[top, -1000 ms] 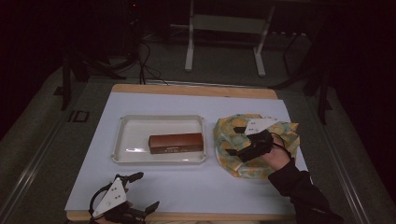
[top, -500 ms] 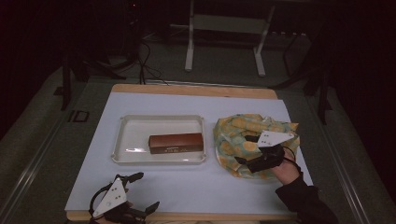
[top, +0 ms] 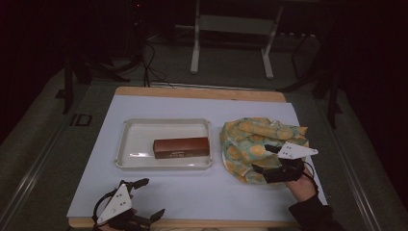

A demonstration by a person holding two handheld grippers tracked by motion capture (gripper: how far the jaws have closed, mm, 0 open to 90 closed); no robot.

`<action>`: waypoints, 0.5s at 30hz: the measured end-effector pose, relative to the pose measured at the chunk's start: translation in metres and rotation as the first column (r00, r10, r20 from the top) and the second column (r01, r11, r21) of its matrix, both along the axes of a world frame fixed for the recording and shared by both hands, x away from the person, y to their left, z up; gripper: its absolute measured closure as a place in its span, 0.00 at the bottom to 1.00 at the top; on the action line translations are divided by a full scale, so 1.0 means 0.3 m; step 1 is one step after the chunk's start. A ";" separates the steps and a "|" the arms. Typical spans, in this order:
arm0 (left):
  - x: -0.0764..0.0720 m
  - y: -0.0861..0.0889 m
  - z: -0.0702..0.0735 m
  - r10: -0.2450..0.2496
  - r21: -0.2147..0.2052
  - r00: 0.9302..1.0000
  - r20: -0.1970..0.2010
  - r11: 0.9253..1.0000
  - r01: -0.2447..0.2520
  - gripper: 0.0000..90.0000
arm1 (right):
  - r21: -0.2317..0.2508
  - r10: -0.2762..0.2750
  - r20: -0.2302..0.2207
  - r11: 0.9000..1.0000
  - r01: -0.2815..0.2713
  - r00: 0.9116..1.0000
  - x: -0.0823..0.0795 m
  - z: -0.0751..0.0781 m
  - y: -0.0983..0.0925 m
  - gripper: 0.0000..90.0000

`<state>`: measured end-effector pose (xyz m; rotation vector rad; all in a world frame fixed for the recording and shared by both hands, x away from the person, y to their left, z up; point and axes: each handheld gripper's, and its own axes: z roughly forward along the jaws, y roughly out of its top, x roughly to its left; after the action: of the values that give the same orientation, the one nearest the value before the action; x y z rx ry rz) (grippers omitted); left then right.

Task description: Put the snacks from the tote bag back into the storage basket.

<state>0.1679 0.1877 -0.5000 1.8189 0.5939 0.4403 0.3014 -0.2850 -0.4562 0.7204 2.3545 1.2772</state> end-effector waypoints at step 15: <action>0.001 -0.004 -0.004 -0.014 0.010 1.000 -0.013 1.000 0.014 0.00 | 0.020 -0.128 0.034 0.992 0.127 0.991 -0.061 -0.059 -0.067 0.15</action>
<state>0.1682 0.1865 -0.5011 1.8353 0.5883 0.4232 0.2831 -0.3052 -0.4740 0.8334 2.2332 1.2472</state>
